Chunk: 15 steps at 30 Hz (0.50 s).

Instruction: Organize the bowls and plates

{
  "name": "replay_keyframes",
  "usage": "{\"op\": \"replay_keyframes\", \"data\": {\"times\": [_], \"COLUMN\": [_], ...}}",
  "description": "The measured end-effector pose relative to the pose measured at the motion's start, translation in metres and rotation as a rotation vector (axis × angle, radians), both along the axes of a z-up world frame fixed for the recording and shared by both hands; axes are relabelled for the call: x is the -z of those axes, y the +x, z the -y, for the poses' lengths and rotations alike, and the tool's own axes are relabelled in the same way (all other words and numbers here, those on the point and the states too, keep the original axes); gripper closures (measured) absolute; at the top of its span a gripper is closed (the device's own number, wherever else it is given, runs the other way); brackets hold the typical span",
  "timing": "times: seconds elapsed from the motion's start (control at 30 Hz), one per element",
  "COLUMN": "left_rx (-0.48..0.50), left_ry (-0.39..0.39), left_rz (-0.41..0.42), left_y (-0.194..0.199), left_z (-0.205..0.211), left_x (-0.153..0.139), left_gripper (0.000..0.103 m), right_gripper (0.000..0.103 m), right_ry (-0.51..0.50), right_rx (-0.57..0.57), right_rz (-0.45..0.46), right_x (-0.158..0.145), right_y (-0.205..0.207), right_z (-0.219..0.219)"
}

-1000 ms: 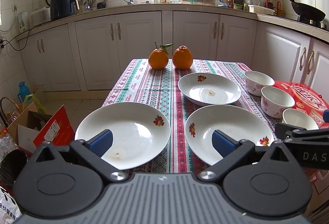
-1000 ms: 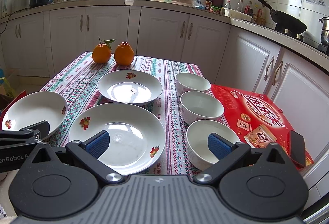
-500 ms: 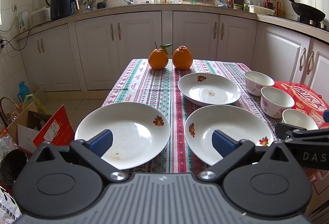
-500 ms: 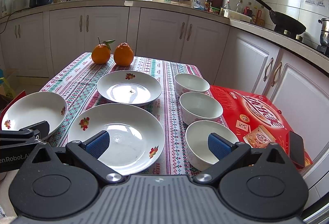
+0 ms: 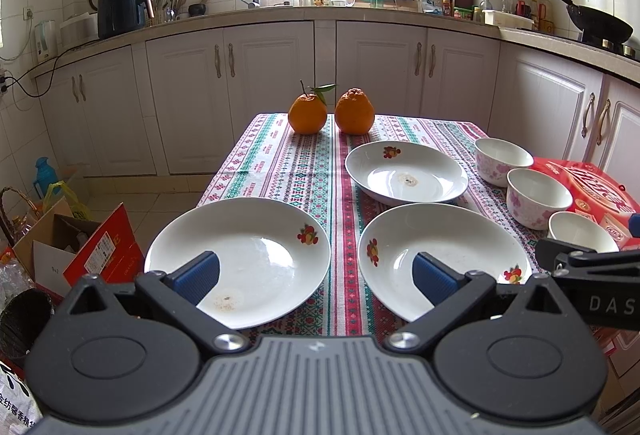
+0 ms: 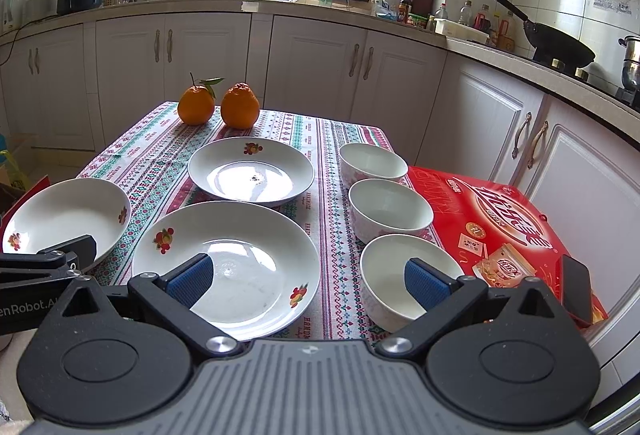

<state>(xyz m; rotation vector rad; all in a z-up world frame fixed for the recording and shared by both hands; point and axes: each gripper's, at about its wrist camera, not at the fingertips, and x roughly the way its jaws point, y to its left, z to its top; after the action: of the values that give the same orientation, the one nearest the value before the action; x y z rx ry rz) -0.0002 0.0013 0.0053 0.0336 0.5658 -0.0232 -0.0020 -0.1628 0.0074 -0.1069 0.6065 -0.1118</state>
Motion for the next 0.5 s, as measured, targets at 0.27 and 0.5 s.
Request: {"op": "replay_keyframes", "data": {"times": [0.27,0.5], "left_rx": [0.000,0.014], "left_ry": [-0.002,-0.020], "left_rz": [-0.003,-0.015], "left_y": [0.0006,0.0075], "left_z": [0.0001,-0.0067], "left_x": [0.0000,0.0036], "left_gripper": [0.001,0.001], "right_gripper": [0.000,0.000], "right_ry": [-0.003,-0.014], "right_rx": [-0.002,-0.021], "right_rz": [-0.001,-0.010], "right_x": [-0.0013,-0.0019], "right_y": [0.0006,0.0080], "right_z": [0.0006,-0.0023]}}
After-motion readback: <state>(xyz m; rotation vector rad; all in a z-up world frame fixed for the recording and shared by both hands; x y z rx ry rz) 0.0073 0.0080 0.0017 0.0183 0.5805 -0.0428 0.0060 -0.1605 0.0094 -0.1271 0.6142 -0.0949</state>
